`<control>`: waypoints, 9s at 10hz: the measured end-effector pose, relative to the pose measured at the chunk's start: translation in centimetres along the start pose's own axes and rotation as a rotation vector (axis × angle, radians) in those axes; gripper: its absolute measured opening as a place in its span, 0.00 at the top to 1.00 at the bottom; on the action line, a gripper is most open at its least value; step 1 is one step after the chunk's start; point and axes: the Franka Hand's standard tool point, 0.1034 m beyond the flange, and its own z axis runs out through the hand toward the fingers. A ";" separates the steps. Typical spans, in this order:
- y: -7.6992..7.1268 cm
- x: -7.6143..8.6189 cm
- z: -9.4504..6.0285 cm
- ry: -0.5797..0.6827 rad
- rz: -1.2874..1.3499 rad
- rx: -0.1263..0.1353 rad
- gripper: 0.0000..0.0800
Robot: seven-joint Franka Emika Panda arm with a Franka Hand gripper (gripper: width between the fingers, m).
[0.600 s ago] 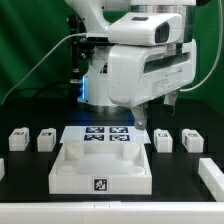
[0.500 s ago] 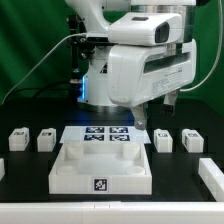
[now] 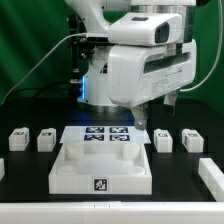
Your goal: Assemble one leg
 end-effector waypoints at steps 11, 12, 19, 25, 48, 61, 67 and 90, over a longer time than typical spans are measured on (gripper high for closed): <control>-2.7 -3.4 0.6 -0.006 -0.671 -0.037 0.19; -2.6 -3.6 0.7 -0.003 -0.673 -0.042 0.19; -5.1 -11.8 8.0 0.011 -0.641 0.001 0.19; -6.2 -10.7 5.8 -0.034 -0.562 0.005 0.19; -5.5 -14.8 11.3 0.010 -0.582 0.004 0.93; -5.0 -6.0 11.0 0.053 -0.593 -0.020 0.93; -5.9 -3.4 11.1 0.007 -0.608 0.043 0.93; -13.2 1.4 6.0 0.016 0.202 0.021 0.19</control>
Offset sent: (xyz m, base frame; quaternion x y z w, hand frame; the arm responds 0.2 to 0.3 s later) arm -0.0513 0.0115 -0.0100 -0.0208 0.0040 -0.2193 0.9754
